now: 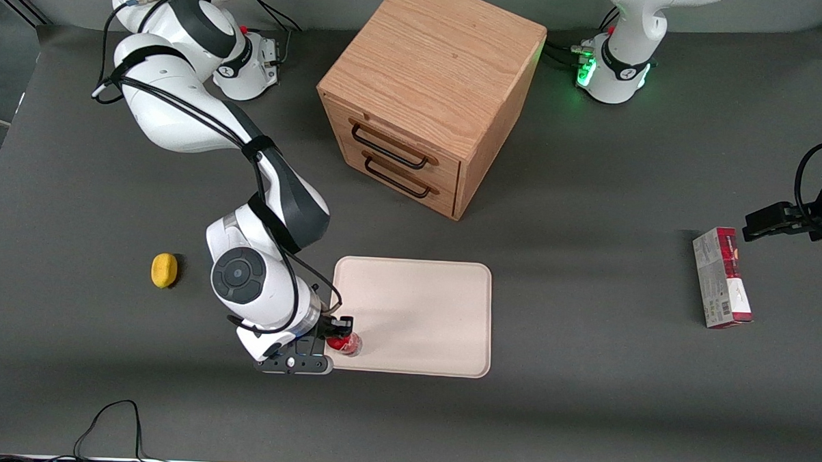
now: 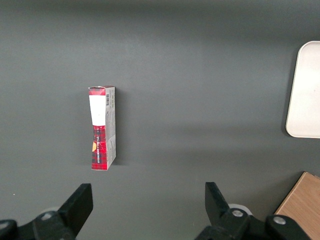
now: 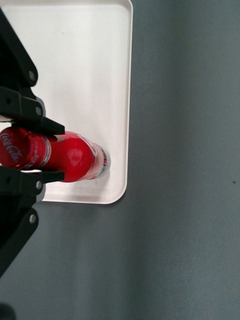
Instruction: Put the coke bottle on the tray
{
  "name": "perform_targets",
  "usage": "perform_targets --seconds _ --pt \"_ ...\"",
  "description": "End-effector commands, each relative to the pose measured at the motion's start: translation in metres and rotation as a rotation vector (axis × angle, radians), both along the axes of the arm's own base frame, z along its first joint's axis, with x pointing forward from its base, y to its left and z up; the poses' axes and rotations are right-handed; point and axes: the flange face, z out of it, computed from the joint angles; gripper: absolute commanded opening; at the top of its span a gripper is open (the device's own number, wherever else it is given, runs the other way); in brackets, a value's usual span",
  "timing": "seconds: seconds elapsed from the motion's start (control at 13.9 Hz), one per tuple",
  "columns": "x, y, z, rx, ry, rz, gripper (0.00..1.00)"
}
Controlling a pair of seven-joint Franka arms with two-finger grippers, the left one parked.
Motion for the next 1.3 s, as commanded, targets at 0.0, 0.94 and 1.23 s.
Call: perform_targets --seconds 0.0,0.94,1.23 --pt "0.003 0.0 -0.007 -0.01 -0.03 0.011 0.19" --pt "-0.044 -0.044 0.087 -0.108 -0.03 -0.023 1.0" --pt "-0.086 -0.13 0.171 -0.087 0.051 -0.001 1.0"
